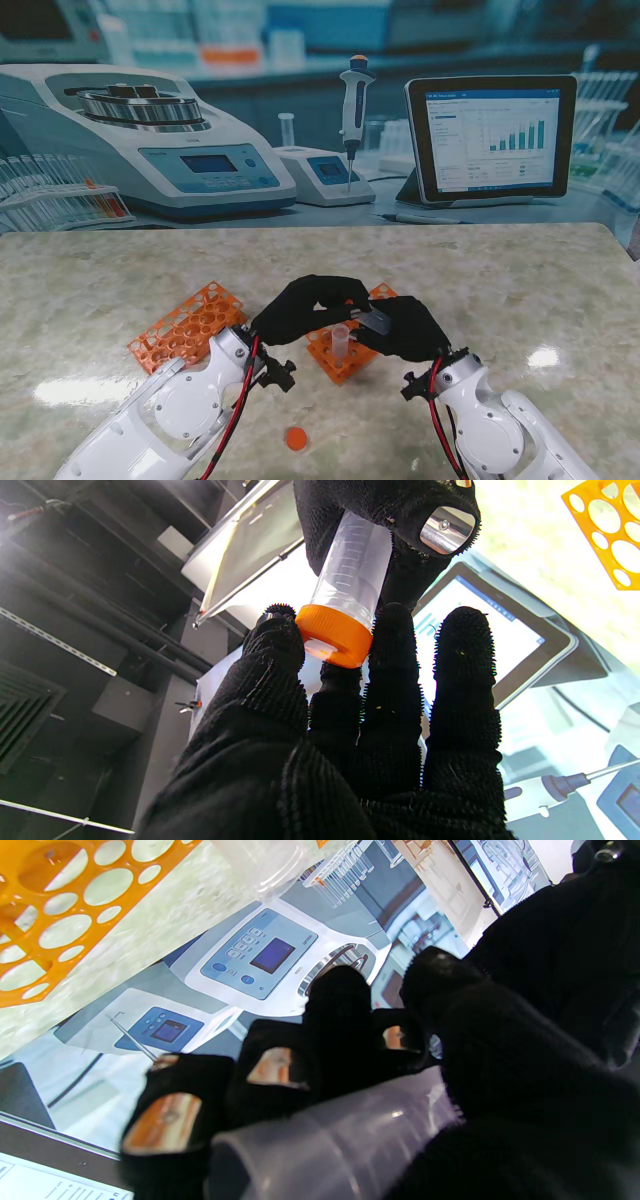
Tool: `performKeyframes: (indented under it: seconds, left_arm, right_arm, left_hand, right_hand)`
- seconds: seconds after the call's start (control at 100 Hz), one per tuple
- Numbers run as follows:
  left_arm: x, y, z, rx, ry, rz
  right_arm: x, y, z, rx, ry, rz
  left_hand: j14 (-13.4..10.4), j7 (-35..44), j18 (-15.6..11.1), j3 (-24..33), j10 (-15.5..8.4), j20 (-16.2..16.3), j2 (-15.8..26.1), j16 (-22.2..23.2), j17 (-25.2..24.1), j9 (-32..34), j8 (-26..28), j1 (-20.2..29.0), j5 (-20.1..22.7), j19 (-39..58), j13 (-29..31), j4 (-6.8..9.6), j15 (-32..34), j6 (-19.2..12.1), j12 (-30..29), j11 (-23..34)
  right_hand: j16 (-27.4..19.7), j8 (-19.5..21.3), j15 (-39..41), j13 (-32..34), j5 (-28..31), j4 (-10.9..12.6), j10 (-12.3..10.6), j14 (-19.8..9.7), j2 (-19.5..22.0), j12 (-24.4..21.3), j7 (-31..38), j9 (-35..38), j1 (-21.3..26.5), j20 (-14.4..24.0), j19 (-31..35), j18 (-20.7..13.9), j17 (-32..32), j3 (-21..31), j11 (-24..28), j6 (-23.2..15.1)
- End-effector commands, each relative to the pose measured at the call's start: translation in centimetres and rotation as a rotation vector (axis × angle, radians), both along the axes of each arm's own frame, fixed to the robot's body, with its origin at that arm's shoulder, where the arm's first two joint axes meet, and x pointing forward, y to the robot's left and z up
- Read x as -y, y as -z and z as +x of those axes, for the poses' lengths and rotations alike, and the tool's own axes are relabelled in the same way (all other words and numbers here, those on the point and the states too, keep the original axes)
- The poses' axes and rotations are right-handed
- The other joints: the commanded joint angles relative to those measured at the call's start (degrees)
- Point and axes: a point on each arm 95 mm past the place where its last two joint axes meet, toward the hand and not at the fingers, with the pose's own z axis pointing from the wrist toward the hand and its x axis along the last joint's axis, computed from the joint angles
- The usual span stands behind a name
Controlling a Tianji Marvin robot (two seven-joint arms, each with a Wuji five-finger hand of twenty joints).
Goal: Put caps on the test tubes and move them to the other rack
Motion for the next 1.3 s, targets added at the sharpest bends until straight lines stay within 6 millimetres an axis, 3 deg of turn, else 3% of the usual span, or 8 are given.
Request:
performKeyframes:
  seconds: [0.0, 0.25, 0.49, 0.75, 0.84, 1.01, 1.16, 1.29]
  left_arm:
    - [0.2, 0.0, -0.2, -0.008, -0.002, -0.005]
    - [0.0, -0.2, -0.2, 0.007, -0.023, -0.007]
    - [-0.2, -0.3, -0.1, 0.016, -0.036, -0.012]
    - [-0.3, -0.6, -0.1, 0.033, -0.048, -0.008]
    - [-0.3, -0.7, -0.1, 0.035, -0.048, -0.011]
    - [-0.3, -0.7, -0.1, 0.045, -0.049, -0.008]
    - [-0.6, -0.9, -0.2, 0.064, -0.055, 0.009]
    - [-0.9, -0.9, -0.2, 0.08, -0.058, 0.031]
  right_arm:
    - [-0.5, -0.2, -0.2, 0.004, -0.009, 0.011]
    - [-0.4, -0.2, -0.2, 0.005, -0.006, 0.009]
    - [-0.3, -0.2, -0.2, 0.003, -0.006, 0.008]
    - [-0.3, -0.2, -0.1, 0.002, -0.006, 0.008]
    - [-0.3, -0.2, -0.1, 0.002, -0.006, 0.007]
    - [-0.3, -0.2, -0.1, 0.001, -0.006, 0.007]
    - [-0.3, -0.2, -0.1, 0.002, -0.005, 0.008]
    - [-0.2, -0.2, -0.1, 0.003, -0.004, 0.007]
  left_hand:
    - [-1.26, -0.69, 0.51, -1.18, 0.55, -1.05, 4.64, -0.98, -0.67, -0.89, -0.73, 1.9, 2.58, -0.28, -1.52, 2.4, -0.43, 4.09, -2.13, 0.97]
    - [-1.22, -2.9, 2.64, -1.73, 0.14, -0.74, 5.25, -3.23, -4.94, -2.85, -0.58, 0.77, 1.81, -1.29, -3.17, 2.47, -3.3, 3.18, -9.19, 0.8]
    - [-0.76, -2.62, 5.68, -1.92, -0.03, -0.96, 5.65, -7.39, -10.63, -4.51, 0.81, -0.73, 0.29, -3.83, -4.69, 2.56, -8.14, -1.34, -11.95, -1.19]
    - [1.71, -7.18, 9.84, -2.13, -1.07, -4.39, 5.8, -16.23, -22.43, -7.62, 0.0, -4.22, -3.13, -14.09, -11.09, 2.72, -17.53, -4.05, -15.52, -4.1]
    - [1.56, -9.07, 9.44, -2.08, -0.99, -5.46, 5.5, -17.87, -23.11, -8.32, -0.9, -4.84, -4.17, -15.87, -11.81, 2.75, -18.98, -2.75, -16.31, -4.74]
    - [1.69, -13.42, 9.48, -1.89, -1.27, -7.23, 4.74, -20.49, -26.62, -10.57, -2.56, -7.14, -6.37, -19.94, -15.19, 3.08, -21.68, -3.25, -18.02, -6.06]
    - [1.57, -17.85, 8.66, -1.8, -0.81, -8.6, 5.59, -22.65, -28.87, -14.56, -4.23, -10.66, -8.9, -23.9, -18.64, 3.25, -23.6, 4.3, -18.97, -7.06]
    - [1.35, -18.82, 8.3, -2.22, -0.6, -8.78, 2.35, -23.29, -29.87, -16.97, -4.51, -11.16, -10.24, -25.06, -20.75, 3.22, -24.35, 7.39, -19.22, -7.6]
  right_hand:
    - [2.02, 1.89, 6.76, 3.02, 1.77, 0.02, 3.6, -8.79, 0.86, -0.23, 1.82, 0.9, 2.32, 0.26, 6.28, -2.76, 1.94, -0.23, 0.19, -4.21]
    - [2.02, 1.91, 6.77, 3.02, 1.75, -0.01, 3.57, -8.8, 0.99, -0.22, 1.79, 0.87, 2.29, 0.27, 6.28, -2.82, 1.94, -0.27, 0.19, -4.26]
    - [2.02, 1.97, 6.78, 3.02, 1.7, -0.01, 3.44, -8.77, 1.01, -0.22, 1.72, 0.82, 2.32, 0.27, 6.28, -2.78, 1.93, -0.32, 0.16, -4.45]
    - [2.02, 2.02, 6.77, 3.02, 1.71, -0.01, 3.46, -8.8, 1.05, -0.2, 1.7, 0.8, 2.26, 0.28, 6.3, -2.78, 1.94, -0.34, 0.2, -4.45]
    - [2.02, 2.03, 6.79, 3.02, 1.71, -0.01, 3.49, -8.79, 1.0, -0.2, 1.7, 0.83, 2.31, 0.28, 6.3, -2.78, 1.94, -0.33, 0.23, -4.45]
    - [2.02, 2.05, 6.79, 3.02, 1.72, -0.02, 3.46, -8.78, 1.02, -0.21, 1.69, 0.86, 2.26, 0.29, 6.3, -2.78, 1.94, -0.36, 0.23, -4.45]
    - [2.02, 2.07, 6.79, 3.02, 1.72, -0.03, 3.45, -8.78, 1.03, -0.21, 1.68, 0.79, 2.25, 0.29, 6.3, -2.78, 1.94, -0.39, 0.23, -4.45]
    - [2.02, 2.08, 6.79, 3.02, 1.72, -0.02, 3.46, -8.78, 1.03, -0.21, 1.68, 0.75, 2.32, 0.29, 6.3, -2.78, 1.94, -0.38, 0.24, -4.45]
